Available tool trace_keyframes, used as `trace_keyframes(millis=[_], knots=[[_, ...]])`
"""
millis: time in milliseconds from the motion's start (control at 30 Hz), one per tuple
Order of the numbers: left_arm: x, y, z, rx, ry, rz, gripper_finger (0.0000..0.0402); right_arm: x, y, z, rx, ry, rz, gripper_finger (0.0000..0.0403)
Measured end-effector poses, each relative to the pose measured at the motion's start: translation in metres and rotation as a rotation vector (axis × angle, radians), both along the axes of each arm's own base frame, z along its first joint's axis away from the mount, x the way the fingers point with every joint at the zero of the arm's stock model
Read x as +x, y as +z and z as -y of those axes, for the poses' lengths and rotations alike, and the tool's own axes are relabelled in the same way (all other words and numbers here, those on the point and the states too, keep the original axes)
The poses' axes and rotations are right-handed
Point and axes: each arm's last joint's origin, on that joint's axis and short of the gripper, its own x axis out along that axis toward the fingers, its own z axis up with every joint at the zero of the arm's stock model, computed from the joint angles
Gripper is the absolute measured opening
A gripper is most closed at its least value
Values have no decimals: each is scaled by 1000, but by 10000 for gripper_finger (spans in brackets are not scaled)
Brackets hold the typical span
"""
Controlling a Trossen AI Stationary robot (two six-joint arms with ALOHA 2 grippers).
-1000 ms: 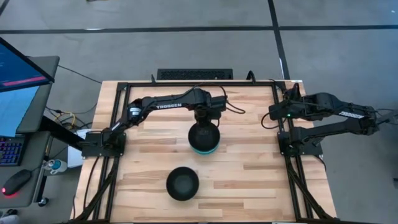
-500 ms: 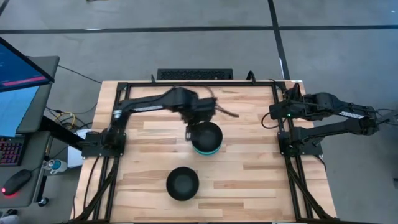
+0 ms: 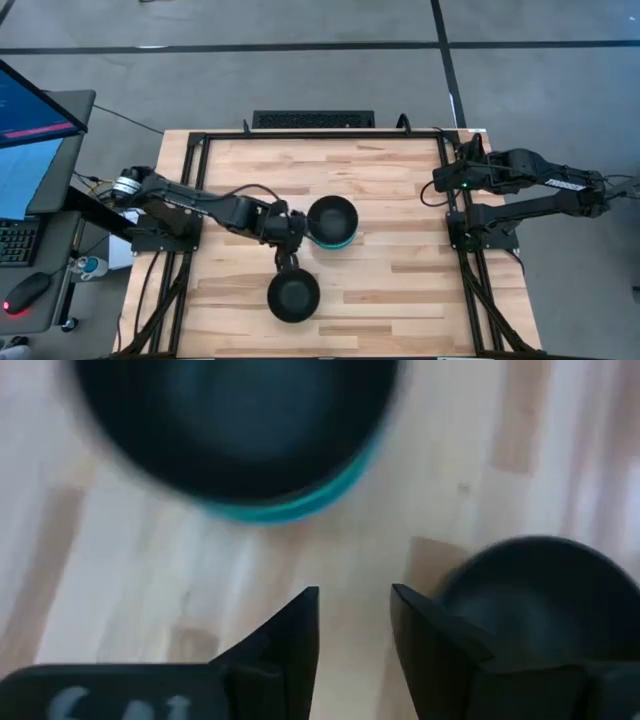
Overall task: Nest bowls inside each other
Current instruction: Stack the black bowl on the black bowl
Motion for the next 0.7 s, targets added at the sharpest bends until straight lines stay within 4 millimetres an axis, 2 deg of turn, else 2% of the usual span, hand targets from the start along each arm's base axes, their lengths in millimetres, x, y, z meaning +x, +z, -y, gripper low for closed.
trace_keyframes(millis=[100, 167, 400, 567, 700], knots=[[-15, -2, 7, -5, 50, -18, 118, 0, 0, 0, 2, 0, 6, 306], [-25, -13, 18, -7, 28, -86, 122, 1, 0, 0, 2, 0, 10, 306], [-43, -30, 51, -16, 22, -128, 151, 2, 0, 0, 11, -12, 26, 306], [-45, -30, 59, -35, 62, -112, 167, 2, 0, 0, 11, -12, 27, 306], [-43, -38, 61, -51, 76, -116, 170, 2, 0, 0, 11, -12, 27, 306]])
